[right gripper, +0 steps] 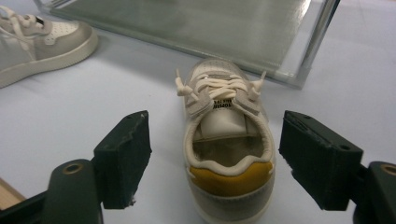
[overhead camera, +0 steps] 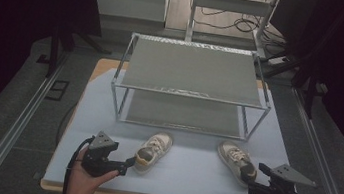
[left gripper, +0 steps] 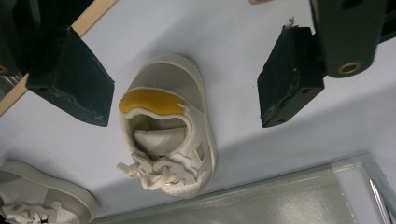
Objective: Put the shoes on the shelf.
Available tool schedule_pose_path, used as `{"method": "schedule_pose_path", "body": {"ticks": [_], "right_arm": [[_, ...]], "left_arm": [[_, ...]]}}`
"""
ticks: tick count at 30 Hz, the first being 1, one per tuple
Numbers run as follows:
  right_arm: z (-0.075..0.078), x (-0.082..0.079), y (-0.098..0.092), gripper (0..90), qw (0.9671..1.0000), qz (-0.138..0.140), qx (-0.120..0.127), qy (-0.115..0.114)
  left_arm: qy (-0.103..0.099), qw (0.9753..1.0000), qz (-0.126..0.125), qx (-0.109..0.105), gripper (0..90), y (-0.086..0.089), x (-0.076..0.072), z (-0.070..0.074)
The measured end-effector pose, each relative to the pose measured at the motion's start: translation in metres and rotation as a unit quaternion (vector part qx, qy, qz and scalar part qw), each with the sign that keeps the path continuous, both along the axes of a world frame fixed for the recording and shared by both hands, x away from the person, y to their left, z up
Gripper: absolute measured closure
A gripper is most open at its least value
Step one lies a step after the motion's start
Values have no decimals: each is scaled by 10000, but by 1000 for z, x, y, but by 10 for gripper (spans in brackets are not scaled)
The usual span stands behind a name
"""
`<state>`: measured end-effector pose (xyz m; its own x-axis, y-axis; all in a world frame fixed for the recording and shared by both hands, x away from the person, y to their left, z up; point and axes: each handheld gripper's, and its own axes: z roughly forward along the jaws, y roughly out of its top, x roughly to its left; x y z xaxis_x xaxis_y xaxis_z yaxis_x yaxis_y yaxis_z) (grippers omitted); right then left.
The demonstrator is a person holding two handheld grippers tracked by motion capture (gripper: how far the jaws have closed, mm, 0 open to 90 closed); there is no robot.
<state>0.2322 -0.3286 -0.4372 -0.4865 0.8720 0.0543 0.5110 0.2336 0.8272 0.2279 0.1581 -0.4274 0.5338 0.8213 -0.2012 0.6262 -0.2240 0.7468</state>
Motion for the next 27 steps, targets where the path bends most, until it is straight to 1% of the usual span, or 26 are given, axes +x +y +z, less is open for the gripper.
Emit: {"method": "schedule_pose_path", "body": {"ticks": [1, 2, 3, 5, 6, 7, 8, 9, 10, 11, 12, 13, 14, 16, 18, 19, 20, 21, 22, 23, 25, 26, 27], "right_arm": [[0, 0, 0, 239, 10000, 0, 0, 0], [-2, 4, 2, 230, 10000, 9, -14, 54], [-2, 5, 3, 227, 10000, 23, -24, 66], [-3, 7, 4, 222, 10000, 34, -30, 88], [-5, 12, 6, 207, 9999, 50, -57, 150], [-5, 12, 6, 207, 9999, 50, -57, 150], [-8, 17, 9, 188, 9996, 103, -60, 271], [-8, 17, 9, 188, 9996, 103, -60, 271], [-10, 22, 11, 182, 9996, 54, -154, 242], [-10, 22, 11, 182, 9996, 54, -154, 242], [-11, 26, 12, 177, 9995, 51, -131, 279], [-11, 27, 13, 176, 9995, 32, -126, 275], [-11, 27, 13, 176, 9995, 32, -126, 275], [-13, 32, 13, 169, 9994, 20, -157, 318], [-14, 34, 13, 165, 9992, 2, -205, 348], [-14, 34, 13, 165, 9992, 2, -205, 348], [-15, 36, 13, 160, 9989, -16, -244, 390], [-15, 36, 13, 160, 9989, -16, -244, 390], [-18, 39, 13, 153, 9985, -18, -309, 448], [-18, 39, 13, 153, 9985, -18, -309, 448], [-22, 45, 14, 150, 9979, -35, -335, 547], [-22, 45, 14, 150, 9979, -35, -335, 547], [-23, 47, 15, 150, 9977, -35, -341, 590]], "left_arm": [[0, 10000, 0, 0, 180, 0, 0, 0], [-12, 10000, -34, 23, 179, -5, 1, 1], [-12, 10000, -34, 23, 178, -5, 1, 1], [-6, 9999, -113, 69, 179, -10, 3, 2], [22, 9997, -168, 159, 179, -16, 5, 3], [22, 9997, -168, 159, 178, -16, 5, 3], [18, 9997, -181, 176, 178, -18, 6, 2], [41, 9996, -195, 193, 178, -21, 7, 2], [94, 9994, -224, 248, 173, -26, 10, 0], [94, 9994, -224, 248, 169, -26, 10, 0], [144, 9991, -220, 325, 163, -32, 14, -3], [144, 9991, -220, 325, 157, -32, 14, -3], [158, 9990, -220, 368, 157, -35, 15, -5], [171, 9984, -232, 486, 144, -45, 20, -8], [212, 9980, -236, 551, 140, -51, 24, -11], [212, 9980, -236, 551, 138, -51, 24, -11], [253, 9974, -244, 627, 138, -57, 29, -15], [253, 9974, -244, 627, 138, -57, 29, -15], [313, 9965, -221, 746, 138, -63, 34, -19], [313, 9965, -221, 746, 138, -63, 34, -19], [427, 9952, -214, 858, 138, -69, 40, -26], [427, 9952, -214, 858, 139, -69, 40, -26], [458, 9946, -212, 902, 139, -71, 42, -28]]}}
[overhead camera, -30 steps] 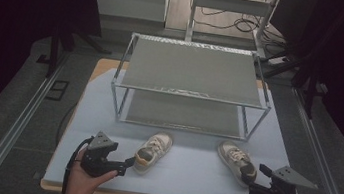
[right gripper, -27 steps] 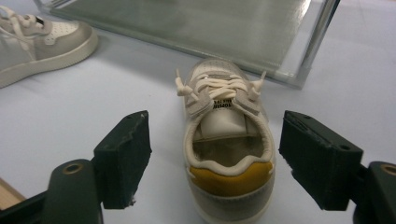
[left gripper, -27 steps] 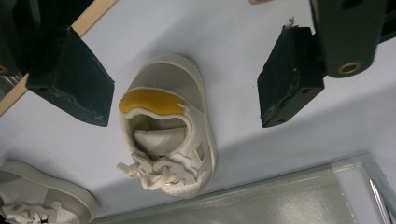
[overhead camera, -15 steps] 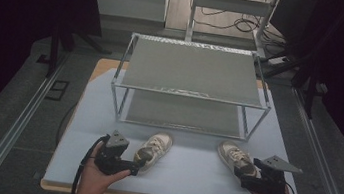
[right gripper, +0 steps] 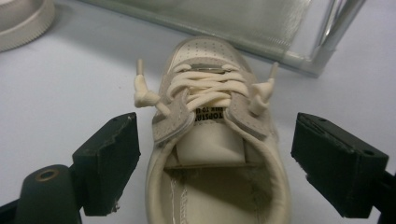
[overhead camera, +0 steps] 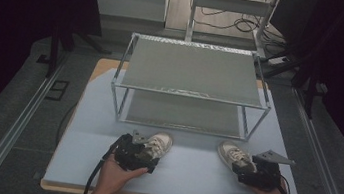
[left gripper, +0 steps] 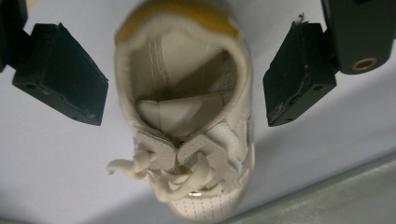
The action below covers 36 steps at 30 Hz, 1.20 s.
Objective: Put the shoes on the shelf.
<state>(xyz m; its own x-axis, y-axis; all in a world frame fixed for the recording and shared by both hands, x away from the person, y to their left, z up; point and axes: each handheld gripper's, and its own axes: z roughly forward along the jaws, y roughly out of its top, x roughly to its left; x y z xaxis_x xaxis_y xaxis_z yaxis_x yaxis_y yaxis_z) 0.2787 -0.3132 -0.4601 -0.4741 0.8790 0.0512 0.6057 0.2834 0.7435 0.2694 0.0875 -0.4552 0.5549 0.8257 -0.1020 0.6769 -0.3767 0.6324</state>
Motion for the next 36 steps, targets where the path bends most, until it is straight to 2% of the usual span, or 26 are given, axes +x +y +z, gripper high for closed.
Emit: {"method": "schedule_pose_path", "body": {"ticks": [3, 7, 11, 12, 13, 15, 22, 23, 24, 28, 31, 36], "right_arm": [[-4, 5, 4, 153, 9999, 37, -76, 78], [-16, 12, 9, 169, 9994, 63, -153, 299], [-21, 15, 11, 208, 9991, 30, -251, 347], [-22, 16, 10, 232, 9991, -12, -245, 355], [-22, 17, 9, 234, 9990, -16, -200, 401], [-22, 17, 9, 236, 9990, -8, -184, 415], [-22, 17, 7, 251, 9990, 16, -147, 413], [-21, 17, 7, 255, 9990, 70, -158, 408], [-21, 17, 7, 255, 9990, 70, -158, 408], [-21, 17, 5, 259, 9989, 193, -134, 414], [-21, 16, 4, 259, 9989, 197, -102, 408], [-18, 14, 3, 261, 9993, 187, -44, 332]], "left_arm": [[59, 9999, 20, 87, 142, -3, 2, -5], [211, 9996, 60, 199, 148, -6, 7, -14], [285, 9992, 86, 275, 173, -8, 9, -17], [309, 9990, 102, 292, 203, -8, 10, -18], [377, 9989, 97, 259, 212, -9, 12, -21], [390, 9988, 98, 267, 220, -9, 12, -21], [340, 9991, 97, 231, 259, -7, 12, -22], [250, 9994, 75, 239, 271, -4, 11, -21], [250, 9994, 75, 239, 284, -4, 11, -21], [193, 9997, 31, 130, 291, 2, 9, -21], [136, 9999, 8, 104, 293, 4, 8, -20], [25, 9999, 26, -98, 294, 10, 6, -12]]}}
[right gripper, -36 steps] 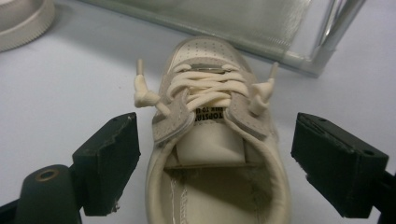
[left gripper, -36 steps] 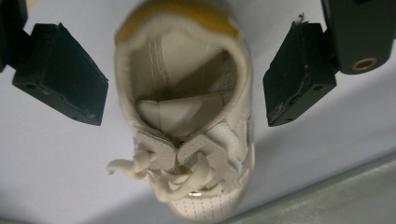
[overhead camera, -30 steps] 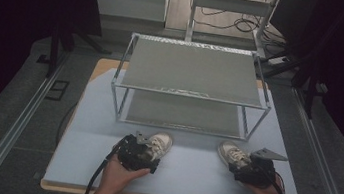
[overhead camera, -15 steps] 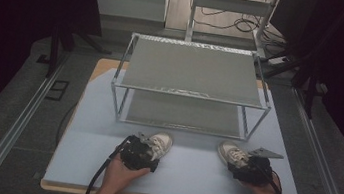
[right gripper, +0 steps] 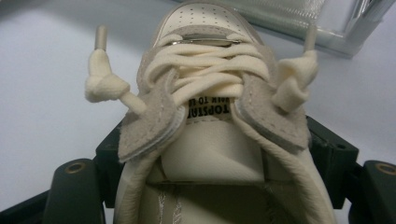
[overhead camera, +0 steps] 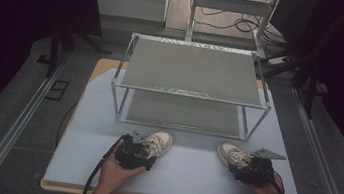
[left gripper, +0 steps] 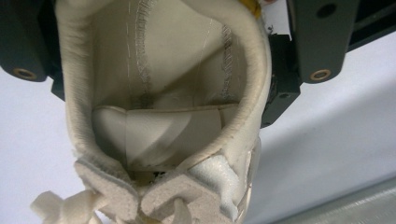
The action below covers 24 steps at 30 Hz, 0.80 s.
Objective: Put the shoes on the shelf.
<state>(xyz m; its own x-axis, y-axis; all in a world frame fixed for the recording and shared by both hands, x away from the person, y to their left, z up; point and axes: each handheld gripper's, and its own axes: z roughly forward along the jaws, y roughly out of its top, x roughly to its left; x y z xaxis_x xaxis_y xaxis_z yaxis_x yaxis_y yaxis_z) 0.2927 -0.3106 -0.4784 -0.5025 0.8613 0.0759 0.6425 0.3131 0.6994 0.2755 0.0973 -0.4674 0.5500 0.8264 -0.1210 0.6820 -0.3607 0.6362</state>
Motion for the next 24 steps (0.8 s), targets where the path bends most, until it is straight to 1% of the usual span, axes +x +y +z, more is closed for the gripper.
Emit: {"method": "schedule_pose_path", "body": {"ticks": [2, 3, 6, 10, 16, 17, 18, 19, 20, 21, 22, 24], "right_arm": [[4, -1, 1, 261, 10000, -1, 21, -64], [4, -1, 1, 261, 10000, -1, 21, -64], [9, -3, 5, 262, 9999, 39, 79, -124], [12, -3, 9, 262, 9998, 76, 75, -192], [15, 1, 16, 262, 9996, 28, 175, -198], [19, 3, 20, 262, 9995, 39, 212, -238], [19, 3, 20, 262, 9995, 39, 212, -238], [24, 5, 26, 261, 9994, 74, 218, -272], [24, 5, 26, 261, 9994, 74, 218, -272], [27, 8, 32, 261, 9992, 104, 258, -292], [27, 8, 32, 261, 9992, 104, 258, -292], [31, 14, 41, 261, 9991, 131, 279, -298]], "left_arm": [[-71, 9999, 9, -99, 294, 4, 1, 4], [-71, 9999, 9, -99, 294, 4, 1, 4], [-181, 9996, 107, -196, 294, 7, 2, 8], [-186, 9994, 90, -261, 294, 9, 5, 11], [-217, 9995, 34, -246, 294, 6, 11, 14], [-237, 9994, 28, -253, 294, 5, 12, 14], [-258, 9993, 15, -256, 294, 4, 13, 15], [-247, 9993, 1, -285, 294, 4, 16, 17], [-247, 9993, 1, -285, 294, 4, 16, 17], [-251, 9993, 10, -283, 294, 4, 20, 18], [-251, 9993, 10, -283, 294, 4, 20, 18], [-260, 9993, 20, -259, 294, 3, 25, 21]]}}
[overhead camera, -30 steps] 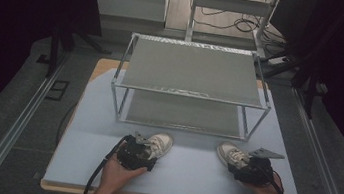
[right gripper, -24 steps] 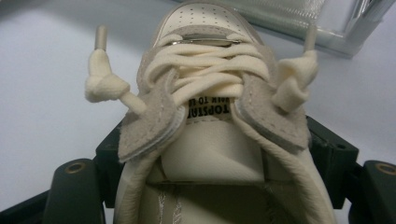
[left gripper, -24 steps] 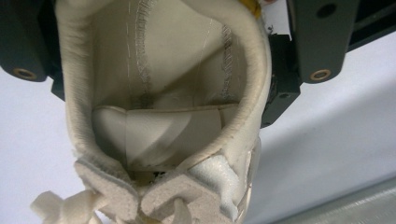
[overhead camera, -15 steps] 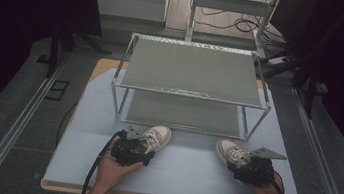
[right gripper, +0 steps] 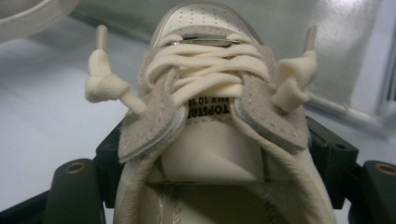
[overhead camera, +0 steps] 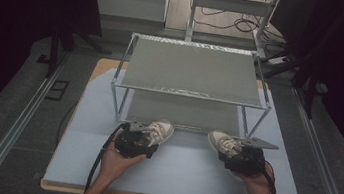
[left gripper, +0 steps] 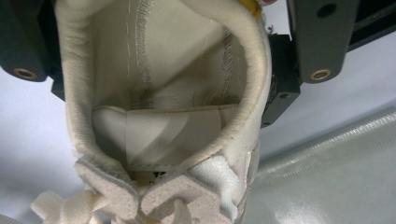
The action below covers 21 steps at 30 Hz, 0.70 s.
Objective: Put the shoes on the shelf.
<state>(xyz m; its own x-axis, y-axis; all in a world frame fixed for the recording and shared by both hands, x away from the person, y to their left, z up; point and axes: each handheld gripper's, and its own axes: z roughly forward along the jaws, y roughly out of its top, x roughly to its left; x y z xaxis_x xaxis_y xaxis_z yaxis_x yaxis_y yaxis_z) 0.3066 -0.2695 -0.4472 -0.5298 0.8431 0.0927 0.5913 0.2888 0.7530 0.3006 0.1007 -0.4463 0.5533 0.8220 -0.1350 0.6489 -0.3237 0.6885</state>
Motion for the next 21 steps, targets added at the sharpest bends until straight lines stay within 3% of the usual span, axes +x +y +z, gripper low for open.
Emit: {"method": "schedule_pose_path", "body": {"ticks": [9, 21], "right_arm": [[4, 16, 20, 261, 10000, 54, -47, 36], [5, 27, 30, 260, 9999, 11, -80, 65]], "left_arm": [[-16, 10000, 22, -24, 294, -4, 14, 8], [9, 10000, 72, 23, 294, -9, 23, 8]]}}
